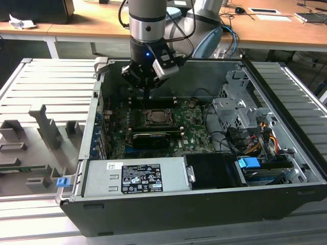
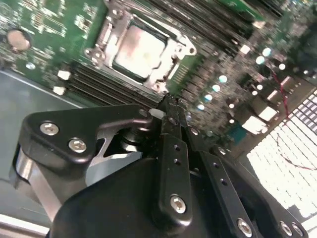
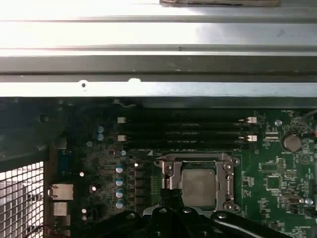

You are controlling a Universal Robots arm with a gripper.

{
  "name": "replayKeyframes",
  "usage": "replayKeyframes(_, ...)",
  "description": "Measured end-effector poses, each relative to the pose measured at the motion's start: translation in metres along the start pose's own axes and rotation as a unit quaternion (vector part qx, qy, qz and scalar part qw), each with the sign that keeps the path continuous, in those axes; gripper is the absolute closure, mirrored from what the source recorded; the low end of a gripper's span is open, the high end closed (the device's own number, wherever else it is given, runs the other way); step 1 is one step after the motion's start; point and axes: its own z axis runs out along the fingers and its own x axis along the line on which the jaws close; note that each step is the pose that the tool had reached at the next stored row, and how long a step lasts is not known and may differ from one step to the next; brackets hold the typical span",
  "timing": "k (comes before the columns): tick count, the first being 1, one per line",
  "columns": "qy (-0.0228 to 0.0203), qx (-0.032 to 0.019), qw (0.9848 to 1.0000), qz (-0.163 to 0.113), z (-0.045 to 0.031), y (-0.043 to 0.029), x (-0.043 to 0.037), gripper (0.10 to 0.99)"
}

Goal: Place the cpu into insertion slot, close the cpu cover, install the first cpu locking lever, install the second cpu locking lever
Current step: 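Install the first cpu locking lever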

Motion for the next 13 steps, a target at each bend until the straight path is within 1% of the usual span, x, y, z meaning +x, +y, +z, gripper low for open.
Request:
replayKeyframes(2, 0.0000, 0.0000, 1.0000, 0.000, 0.0009, 0.0000, 0.0071, 0.980)
replayKeyframes(4, 0.0000, -0.0001, 1.0000, -0.001, 0.0033, -0.0001, 0.0208, 0.980)
replayKeyframes(6, 0.0001, -0.0001, 1.0000, -0.002, 0.0074, -0.0003, 0.0308, 0.980)
replayKeyframes(9, 0.0002, 0.0000, 1.0000, -0.003, 0.0109, 0.0012, 0.0338, 0.980)
replayKeyframes(10, 0.0001, -0.0002, 1.0000, -0.003, 0.0119, 0.0029, 0.0341, 0.980)
replayKeyframes(11, 0.0002, -0.0001, 1.0000, -0.003, 0.0132, 0.0078, 0.0345, 0.980)
replayKeyframes(13, 0.0001, -0.0001, 1.0000, -0.003, 0.0143, 0.0153, 0.0350, 0.980)
